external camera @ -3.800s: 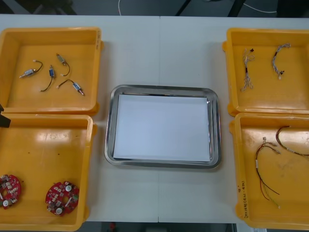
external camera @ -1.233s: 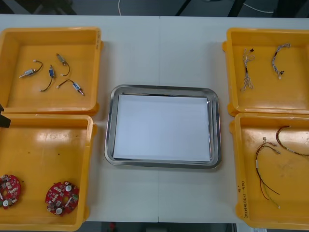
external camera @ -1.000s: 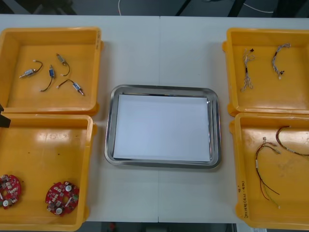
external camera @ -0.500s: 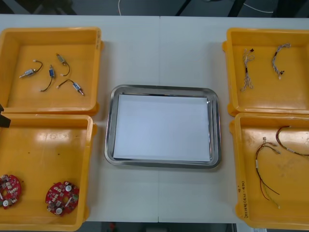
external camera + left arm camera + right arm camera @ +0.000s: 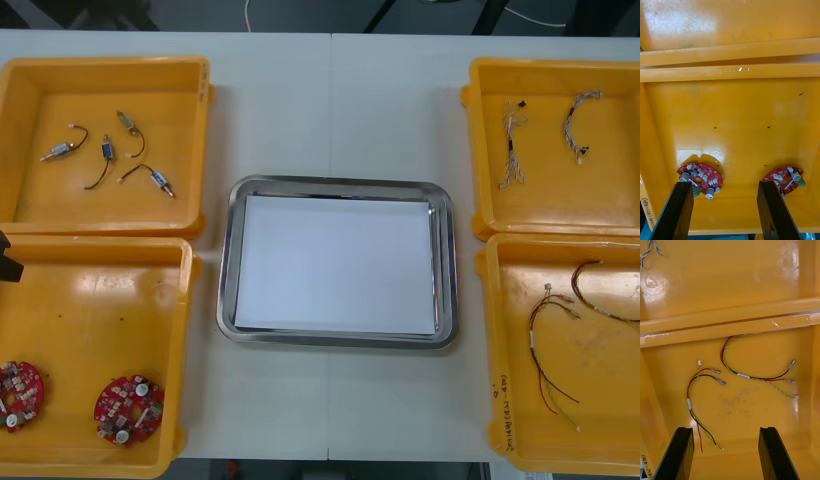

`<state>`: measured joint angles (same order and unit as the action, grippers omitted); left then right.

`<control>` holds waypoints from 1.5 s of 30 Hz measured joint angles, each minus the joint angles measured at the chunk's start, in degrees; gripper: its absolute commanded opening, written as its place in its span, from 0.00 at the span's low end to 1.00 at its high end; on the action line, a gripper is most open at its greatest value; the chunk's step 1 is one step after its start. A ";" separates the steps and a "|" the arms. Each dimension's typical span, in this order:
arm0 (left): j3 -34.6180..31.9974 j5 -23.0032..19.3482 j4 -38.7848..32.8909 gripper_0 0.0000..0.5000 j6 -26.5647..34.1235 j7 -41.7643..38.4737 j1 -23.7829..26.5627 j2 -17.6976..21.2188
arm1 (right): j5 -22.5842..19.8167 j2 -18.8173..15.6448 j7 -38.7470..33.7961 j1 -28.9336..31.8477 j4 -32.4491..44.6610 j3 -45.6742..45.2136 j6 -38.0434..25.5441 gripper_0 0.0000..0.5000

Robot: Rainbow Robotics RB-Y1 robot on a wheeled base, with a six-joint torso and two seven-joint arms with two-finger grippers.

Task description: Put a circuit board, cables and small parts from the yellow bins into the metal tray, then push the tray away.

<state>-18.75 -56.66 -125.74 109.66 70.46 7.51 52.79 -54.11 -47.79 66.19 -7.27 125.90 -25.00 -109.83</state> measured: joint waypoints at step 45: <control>-3.78 -10.64 -3.41 1.00 -33.09 0.63 -31.70 16.75 | 9.01 7.35 -0.13 4.87 6.93 8.13 4.30 1.00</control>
<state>-22.53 -67.30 -129.15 76.57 71.09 -24.19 69.55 -45.10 -40.44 66.06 -2.40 132.83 -16.87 -105.54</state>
